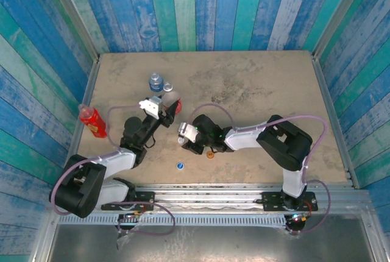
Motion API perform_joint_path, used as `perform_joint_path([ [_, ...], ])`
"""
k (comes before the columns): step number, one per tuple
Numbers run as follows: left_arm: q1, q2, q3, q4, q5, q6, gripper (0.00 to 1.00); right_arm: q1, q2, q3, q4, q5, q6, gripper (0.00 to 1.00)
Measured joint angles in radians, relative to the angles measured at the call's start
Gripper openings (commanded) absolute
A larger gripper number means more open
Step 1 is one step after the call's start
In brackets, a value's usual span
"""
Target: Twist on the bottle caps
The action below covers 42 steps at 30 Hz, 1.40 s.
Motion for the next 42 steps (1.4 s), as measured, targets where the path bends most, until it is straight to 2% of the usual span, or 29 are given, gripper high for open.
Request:
perform_joint_path([
  [4,0.000,-0.035,-0.010,-0.027,-0.008,0.010,0.62,0.000,0.032,0.040,0.003,0.015,0.005,0.50],
  [11,0.000,-0.070,-0.020,-0.049,-0.022,0.023,0.62,0.000,0.063,0.077,0.010,0.013,0.020,0.37],
  [20,0.000,-0.070,-0.021,-0.067,-0.017,0.034,0.63,-0.009,0.051,0.060,0.014,0.018,0.062,0.36],
  [29,0.000,-0.059,-0.021,-0.061,0.040,0.037,0.62,-0.140,-0.080,-0.123,0.055,0.085,0.187,0.36],
  [31,0.000,-0.055,-0.021,-0.057,0.049,0.037,0.62,-0.174,-0.110,-0.159,0.060,0.111,0.209,0.37],
  [36,0.000,-0.054,-0.024,-0.058,0.068,0.037,0.62,-0.186,-0.154,-0.195,0.059,0.122,0.217,0.55],
  [42,0.000,-0.068,-0.038,-0.076,0.050,0.037,0.62,-0.120,-0.138,-0.168,0.072,0.090,0.183,0.59],
])
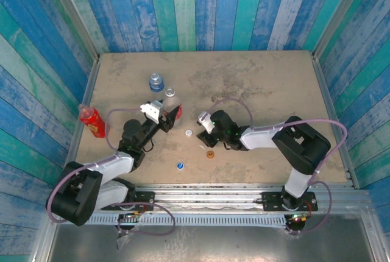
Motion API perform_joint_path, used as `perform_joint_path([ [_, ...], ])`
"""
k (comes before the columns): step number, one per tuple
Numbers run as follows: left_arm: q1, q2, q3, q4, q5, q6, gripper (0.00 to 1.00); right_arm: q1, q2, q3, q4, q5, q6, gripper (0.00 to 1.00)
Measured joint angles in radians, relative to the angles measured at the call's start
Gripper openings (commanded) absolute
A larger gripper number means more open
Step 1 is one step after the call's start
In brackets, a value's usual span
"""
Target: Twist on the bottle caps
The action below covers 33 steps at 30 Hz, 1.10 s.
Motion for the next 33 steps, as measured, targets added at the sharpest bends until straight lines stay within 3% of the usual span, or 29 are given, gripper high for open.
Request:
perform_joint_path([
  [5,0.000,-0.029,-0.007,-0.018,-0.012,0.000,0.62,0.036,0.076,0.064,0.010,-0.029,-0.018,0.59],
  [17,0.000,-0.037,-0.019,-0.028,-0.014,0.000,0.62,0.047,0.188,0.188,0.021,-0.027,-0.017,0.36],
  [27,0.000,-0.031,-0.020,-0.017,0.010,-0.008,0.61,0.032,0.121,0.105,0.025,0.041,0.014,0.33],
  [33,-0.041,0.073,-0.014,0.065,0.057,-0.039,0.61,-0.056,0.016,-0.011,0.022,0.129,0.095,0.32],
])
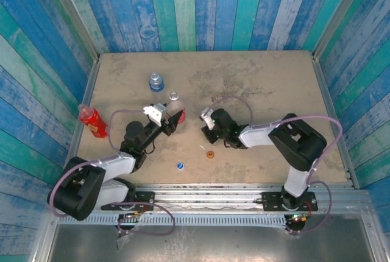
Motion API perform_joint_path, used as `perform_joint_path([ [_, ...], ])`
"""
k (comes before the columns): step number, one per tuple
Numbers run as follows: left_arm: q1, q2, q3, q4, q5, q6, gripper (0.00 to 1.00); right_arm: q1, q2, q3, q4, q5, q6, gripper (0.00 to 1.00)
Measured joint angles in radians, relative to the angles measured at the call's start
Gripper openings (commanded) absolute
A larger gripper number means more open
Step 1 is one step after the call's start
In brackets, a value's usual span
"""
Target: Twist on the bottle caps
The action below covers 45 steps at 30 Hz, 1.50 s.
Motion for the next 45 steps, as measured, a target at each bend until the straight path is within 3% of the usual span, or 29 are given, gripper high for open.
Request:
perform_joint_path([
  [7,-0.099,0.200,0.079,0.108,0.089,-0.023,0.60,-0.130,-0.129,-0.114,-0.045,0.103,0.164,0.32],
  [12,-0.130,0.312,0.094,0.227,0.141,-0.050,0.60,-0.151,-0.155,-0.141,-0.076,0.150,0.217,0.37],
  [18,-0.133,0.354,0.095,0.293,0.176,-0.065,0.60,-0.150,-0.162,-0.141,-0.102,0.161,0.221,0.58],
  [24,-0.134,0.352,0.095,0.285,0.189,-0.043,0.62,-0.151,-0.259,-0.139,-0.142,0.158,0.207,0.70],
  [35,-0.134,0.335,0.095,0.259,0.193,-0.021,0.63,-0.228,-0.216,0.058,-0.414,0.106,0.209,0.60],
  [45,-0.134,0.330,0.095,0.249,0.193,-0.018,0.63,-0.224,-0.110,0.132,-0.539,0.035,0.182,0.50],
])
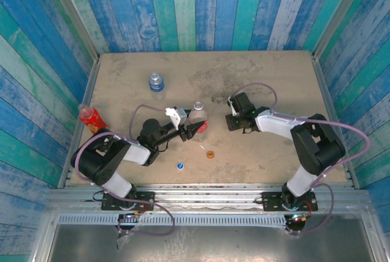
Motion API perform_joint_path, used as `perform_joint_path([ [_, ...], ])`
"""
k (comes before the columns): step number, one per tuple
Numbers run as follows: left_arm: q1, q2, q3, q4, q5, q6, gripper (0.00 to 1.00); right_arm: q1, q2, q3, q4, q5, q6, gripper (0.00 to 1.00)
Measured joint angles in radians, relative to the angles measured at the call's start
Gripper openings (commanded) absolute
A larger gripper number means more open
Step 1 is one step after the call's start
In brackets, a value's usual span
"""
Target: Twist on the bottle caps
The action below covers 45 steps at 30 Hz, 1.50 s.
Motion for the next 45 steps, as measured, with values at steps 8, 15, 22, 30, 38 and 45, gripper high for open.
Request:
perform_joint_path([
  [8,0.000,-0.007,0.000,-0.011,0.000,0.001,0.63,0.006,0.007,0.005,-0.021,-0.003,-0.016,0.46],
  [15,0.000,-0.007,0.000,-0.011,0.000,0.001,0.63,0.011,0.041,0.023,-0.033,-0.003,-0.024,0.37],
  [22,0.000,-0.007,0.000,-0.011,0.000,0.001,0.63,0.014,0.042,0.024,-0.038,-0.002,-0.030,0.33],
  [30,0.000,-0.007,0.000,-0.012,0.000,0.004,0.63,0.015,0.042,0.024,-0.042,-0.002,-0.030,0.41],
  [38,0.000,-0.009,0.000,-0.015,0.000,0.005,0.64,0.019,0.037,0.019,-0.055,-0.002,-0.029,0.34],
  [45,0.000,-0.011,0.000,-0.018,0.000,0.005,0.64,0.021,0.029,0.019,-0.065,-0.002,-0.026,0.31],
])
